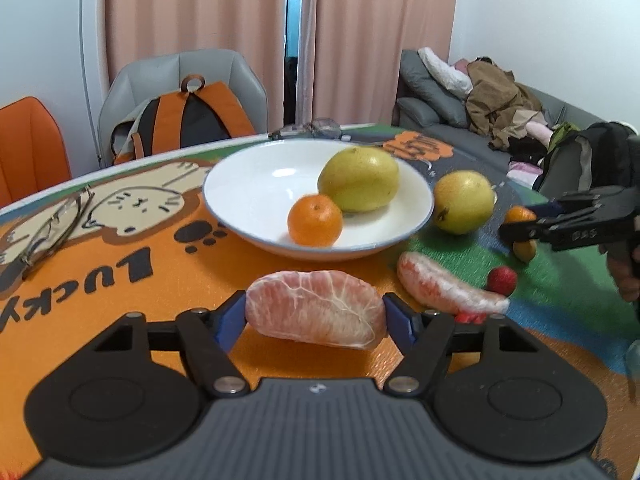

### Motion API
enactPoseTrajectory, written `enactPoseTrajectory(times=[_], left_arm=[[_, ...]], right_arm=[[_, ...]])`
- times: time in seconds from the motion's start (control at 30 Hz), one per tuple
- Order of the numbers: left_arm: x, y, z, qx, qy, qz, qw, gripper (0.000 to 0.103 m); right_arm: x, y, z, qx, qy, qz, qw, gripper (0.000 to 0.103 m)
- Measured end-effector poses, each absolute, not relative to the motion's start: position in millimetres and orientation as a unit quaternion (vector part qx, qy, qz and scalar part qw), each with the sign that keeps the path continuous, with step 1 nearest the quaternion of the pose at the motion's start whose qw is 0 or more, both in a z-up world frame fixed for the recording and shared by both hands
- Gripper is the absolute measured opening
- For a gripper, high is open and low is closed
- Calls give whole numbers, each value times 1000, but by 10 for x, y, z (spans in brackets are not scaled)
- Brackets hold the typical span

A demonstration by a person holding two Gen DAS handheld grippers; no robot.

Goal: Organize fruits
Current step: 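Close the left tool on the pink segment while the right tool grasps the tangerine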

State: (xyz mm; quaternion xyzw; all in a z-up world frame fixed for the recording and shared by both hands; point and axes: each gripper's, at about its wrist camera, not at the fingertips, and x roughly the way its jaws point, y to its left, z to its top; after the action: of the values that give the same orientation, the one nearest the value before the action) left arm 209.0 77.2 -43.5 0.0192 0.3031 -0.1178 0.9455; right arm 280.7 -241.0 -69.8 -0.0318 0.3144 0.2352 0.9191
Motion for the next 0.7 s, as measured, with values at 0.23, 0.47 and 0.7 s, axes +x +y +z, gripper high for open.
enactPoseTrajectory(times=[0.23, 0.47, 0.7], left_arm=[[2125, 733, -238, 18, 281, -121, 952, 71], [2336, 716, -154, 12, 273, -111, 956, 71], [2547, 704, -101, 9, 268, -99, 958, 71]], right_arm=[[2846, -2450, -713, -19, 324, 235, 916, 37], [2836, -2505, -670, -8, 319, 238, 917, 37], [2773, -2526, -561, -14, 302, 240, 922, 37]])
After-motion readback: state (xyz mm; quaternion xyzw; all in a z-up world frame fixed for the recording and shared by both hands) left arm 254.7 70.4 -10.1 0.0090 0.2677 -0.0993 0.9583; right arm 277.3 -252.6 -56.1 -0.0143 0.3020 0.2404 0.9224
